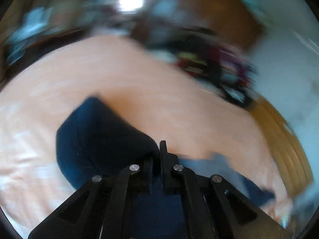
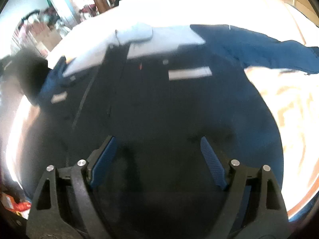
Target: Fold small clothes
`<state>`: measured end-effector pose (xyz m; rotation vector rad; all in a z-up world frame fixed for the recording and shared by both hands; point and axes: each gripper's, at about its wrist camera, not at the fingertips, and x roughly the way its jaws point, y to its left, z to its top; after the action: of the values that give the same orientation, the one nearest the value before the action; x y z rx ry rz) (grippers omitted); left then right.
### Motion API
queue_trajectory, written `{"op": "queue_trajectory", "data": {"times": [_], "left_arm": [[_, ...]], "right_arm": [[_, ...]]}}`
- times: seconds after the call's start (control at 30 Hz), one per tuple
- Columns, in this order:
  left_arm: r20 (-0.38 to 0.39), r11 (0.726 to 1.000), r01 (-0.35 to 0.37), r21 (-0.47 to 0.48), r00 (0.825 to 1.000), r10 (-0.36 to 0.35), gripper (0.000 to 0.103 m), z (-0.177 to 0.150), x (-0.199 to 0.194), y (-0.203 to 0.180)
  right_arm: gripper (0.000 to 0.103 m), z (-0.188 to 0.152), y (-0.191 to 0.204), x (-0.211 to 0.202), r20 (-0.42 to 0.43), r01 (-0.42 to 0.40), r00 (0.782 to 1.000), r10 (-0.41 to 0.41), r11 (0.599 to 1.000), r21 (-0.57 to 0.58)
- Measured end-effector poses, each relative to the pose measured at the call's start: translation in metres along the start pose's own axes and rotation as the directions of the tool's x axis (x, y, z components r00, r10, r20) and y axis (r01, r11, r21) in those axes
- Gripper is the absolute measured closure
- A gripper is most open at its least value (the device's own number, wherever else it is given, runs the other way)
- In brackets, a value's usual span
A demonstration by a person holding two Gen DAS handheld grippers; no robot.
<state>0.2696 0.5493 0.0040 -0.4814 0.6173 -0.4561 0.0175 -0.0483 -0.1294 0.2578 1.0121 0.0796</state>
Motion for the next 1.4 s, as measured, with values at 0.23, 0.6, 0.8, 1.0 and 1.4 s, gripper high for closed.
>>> {"op": "queue_trajectory", "data": {"times": [0.23, 0.6, 0.8, 1.0, 1.4], "left_arm": [[-0.16, 0.966, 0.242, 0.088, 0.961, -0.226, 0.052, -0.088, 0.049, -0.124], [-0.182, 0.96, -0.066, -0.273, 0.983, 0.016, 0.051, -0.207, 0.03, 0.009], [-0.132, 0.926, -0.075, -0.371, 0.991, 0.027, 0.051, -0.219, 0.019, 0.037], [-0.131, 0.938, -0.105, -0.329, 0.989, 0.064, 0.05, -0.221, 0.034, 0.021], [-0.158, 0.945, -0.115, -0.306, 0.985, 0.069, 0.049, -0.221, 0.042, 0.012]], "right_arm": [[0.014, 0.037, -0.005, -0.016, 0.065, -0.201, 0.978, 0.196, 0.977, 0.077], [0.015, 0.156, 0.023, 0.105, -0.064, -0.227, 0.973, 0.223, 0.972, -0.067], [0.031, 0.185, 0.019, 0.171, -0.139, -0.243, 0.958, 0.25, 0.968, 0.065], [0.094, 0.183, 0.012, 0.183, -0.131, -0.329, 0.925, 0.356, 0.925, 0.193], [0.094, 0.174, -0.061, 0.108, 0.014, -0.272, 0.961, 0.274, 0.94, 0.204]]}}
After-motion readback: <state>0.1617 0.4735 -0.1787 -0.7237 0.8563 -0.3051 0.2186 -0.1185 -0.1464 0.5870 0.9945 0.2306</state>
